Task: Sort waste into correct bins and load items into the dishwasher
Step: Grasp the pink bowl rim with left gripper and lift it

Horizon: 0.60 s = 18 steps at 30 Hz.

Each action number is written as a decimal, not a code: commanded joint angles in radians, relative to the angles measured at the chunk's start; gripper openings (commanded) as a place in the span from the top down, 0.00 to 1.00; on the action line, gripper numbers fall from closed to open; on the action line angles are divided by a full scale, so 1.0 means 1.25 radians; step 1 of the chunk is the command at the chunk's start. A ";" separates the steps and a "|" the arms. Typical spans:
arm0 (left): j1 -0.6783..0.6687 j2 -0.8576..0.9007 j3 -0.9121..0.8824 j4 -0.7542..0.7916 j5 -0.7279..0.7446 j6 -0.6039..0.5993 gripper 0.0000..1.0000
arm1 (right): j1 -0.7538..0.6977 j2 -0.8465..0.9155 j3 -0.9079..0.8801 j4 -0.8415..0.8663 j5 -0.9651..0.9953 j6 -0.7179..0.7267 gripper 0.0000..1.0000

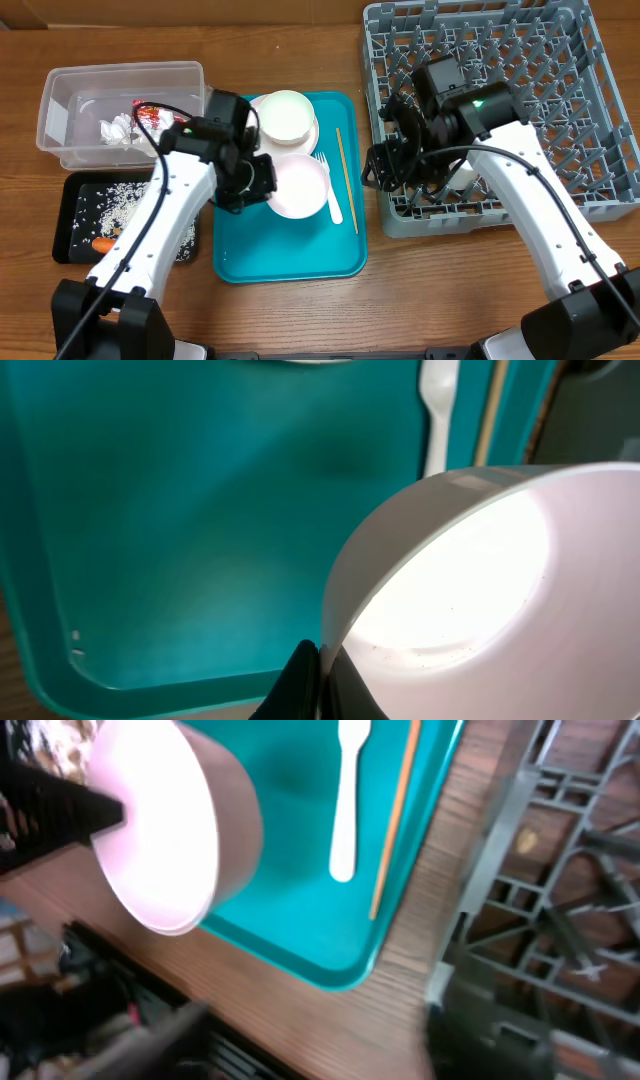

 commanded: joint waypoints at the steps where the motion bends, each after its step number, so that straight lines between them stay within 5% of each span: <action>1: -0.023 -0.018 0.017 0.007 0.027 0.015 0.96 | 0.007 -0.001 -0.005 0.006 -0.007 -0.006 0.50; 7: -0.048 -0.018 0.017 0.031 0.056 0.009 0.96 | 0.007 -0.001 -0.005 0.007 -0.008 0.003 0.63; 18: -0.050 -0.018 0.017 0.052 0.087 0.006 0.96 | 0.008 -0.001 -0.006 0.026 -0.011 0.031 0.56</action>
